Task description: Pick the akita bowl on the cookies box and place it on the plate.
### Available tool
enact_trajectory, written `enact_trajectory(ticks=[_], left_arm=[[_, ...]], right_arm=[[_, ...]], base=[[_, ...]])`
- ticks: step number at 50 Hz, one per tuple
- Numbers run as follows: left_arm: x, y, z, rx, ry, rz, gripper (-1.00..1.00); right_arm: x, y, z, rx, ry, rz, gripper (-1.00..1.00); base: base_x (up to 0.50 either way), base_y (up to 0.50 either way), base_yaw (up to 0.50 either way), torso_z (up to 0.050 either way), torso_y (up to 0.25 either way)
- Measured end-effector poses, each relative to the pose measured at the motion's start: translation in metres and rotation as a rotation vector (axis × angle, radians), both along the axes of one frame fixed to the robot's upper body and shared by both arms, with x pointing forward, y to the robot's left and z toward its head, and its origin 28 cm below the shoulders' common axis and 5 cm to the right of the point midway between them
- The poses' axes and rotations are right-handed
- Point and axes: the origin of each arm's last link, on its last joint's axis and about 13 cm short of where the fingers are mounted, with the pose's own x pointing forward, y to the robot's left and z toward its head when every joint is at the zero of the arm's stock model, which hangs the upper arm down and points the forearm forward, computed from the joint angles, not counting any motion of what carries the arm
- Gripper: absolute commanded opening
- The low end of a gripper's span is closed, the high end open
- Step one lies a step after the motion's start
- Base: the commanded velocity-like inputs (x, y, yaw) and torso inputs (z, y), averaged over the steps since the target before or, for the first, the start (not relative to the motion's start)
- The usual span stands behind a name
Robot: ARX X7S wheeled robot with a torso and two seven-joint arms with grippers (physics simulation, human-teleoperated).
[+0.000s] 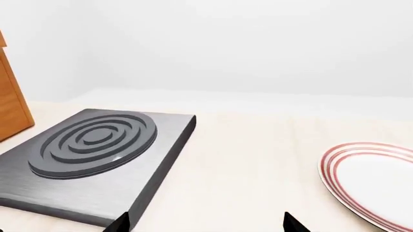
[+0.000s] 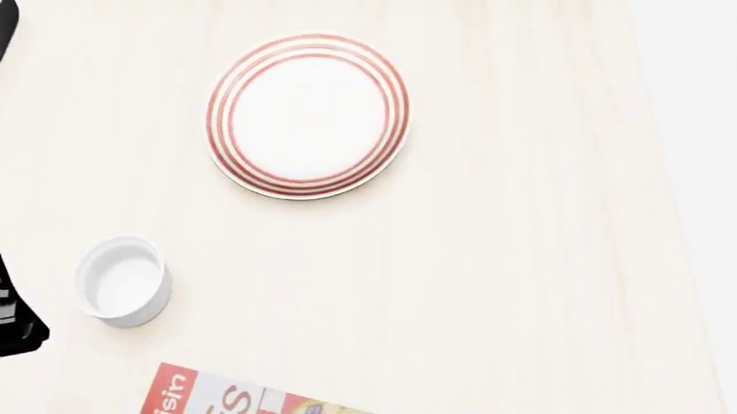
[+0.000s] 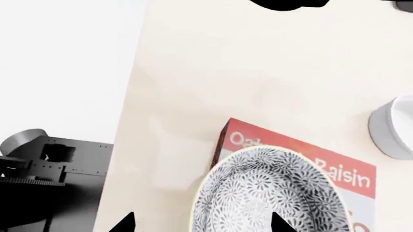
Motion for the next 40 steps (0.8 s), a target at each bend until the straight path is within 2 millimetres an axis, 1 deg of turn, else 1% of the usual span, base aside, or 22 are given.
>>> enact_trajectory(ticks=[23, 24, 40], left_arm=[[0.000, 0.000, -0.001, -0.003, 0.002, -0.001, 1.00], [0.000, 0.000, -0.001, -0.003, 0.002, -0.001, 1.00], [0.000, 0.000, -0.002, -0.002, 0.004, -0.006, 1.00]], right_arm=[[0.005, -0.004, -0.010, -0.065, 0.010, -0.018, 1.00], [0.005, -0.004, -0.010, -0.066, 0.009, -0.018, -1.00], [0.006, -0.005, -0.012, -0.063, -0.018, 0.000, -1.00]], base=[[0.00, 0.00, 0.00, 0.000, 0.000], [0.00, 0.00, 0.00, 0.000, 0.000], [0.00, 0.00, 0.00, 0.000, 0.000]])
